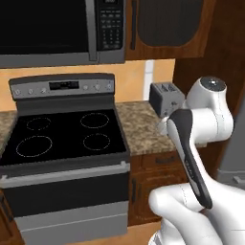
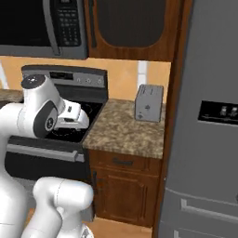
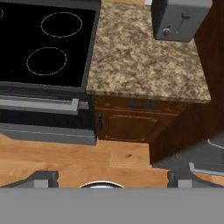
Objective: Navigate to the coffee machine.
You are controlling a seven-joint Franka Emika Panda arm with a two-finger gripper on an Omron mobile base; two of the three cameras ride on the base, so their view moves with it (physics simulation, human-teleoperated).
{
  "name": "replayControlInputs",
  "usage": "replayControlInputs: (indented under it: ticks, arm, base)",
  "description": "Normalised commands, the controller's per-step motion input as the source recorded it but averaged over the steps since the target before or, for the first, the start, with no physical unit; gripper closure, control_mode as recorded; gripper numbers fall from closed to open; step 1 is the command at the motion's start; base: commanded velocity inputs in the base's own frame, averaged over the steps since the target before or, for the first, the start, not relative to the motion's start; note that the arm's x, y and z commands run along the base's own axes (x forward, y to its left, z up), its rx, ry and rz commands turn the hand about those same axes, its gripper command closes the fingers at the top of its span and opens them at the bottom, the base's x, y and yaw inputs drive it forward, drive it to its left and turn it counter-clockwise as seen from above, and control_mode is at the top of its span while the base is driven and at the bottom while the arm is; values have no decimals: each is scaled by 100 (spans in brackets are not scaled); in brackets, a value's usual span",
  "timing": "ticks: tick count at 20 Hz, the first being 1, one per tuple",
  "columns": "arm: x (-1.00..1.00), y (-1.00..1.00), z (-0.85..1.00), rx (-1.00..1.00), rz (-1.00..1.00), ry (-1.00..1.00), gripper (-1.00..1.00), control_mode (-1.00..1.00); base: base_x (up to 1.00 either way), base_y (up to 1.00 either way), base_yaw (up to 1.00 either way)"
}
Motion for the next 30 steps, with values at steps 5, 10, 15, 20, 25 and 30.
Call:
replayControlInputs:
  ticks: [5, 10, 15, 20, 25, 30]
  arm:
    - [0, 0, 0, 0, 0, 0, -100, 100]
    - [0, 0, 0, 0, 0, 0, -100, 100]
    - [0, 0, 0, 0, 0, 0, -100, 100]
    - [0, 0, 0, 0, 0, 0, -100, 100]
    - [0, 0, 0, 0, 0, 0, -100, 100]
    - [0, 0, 0, 0, 0, 0, -100, 100]
  base:
    - [-11, 78, 67]
    - [0, 27, 92]
    - [0, 10, 96]
    - [0, 0, 100]
    - [0, 0, 100]
    - [3, 0, 99]
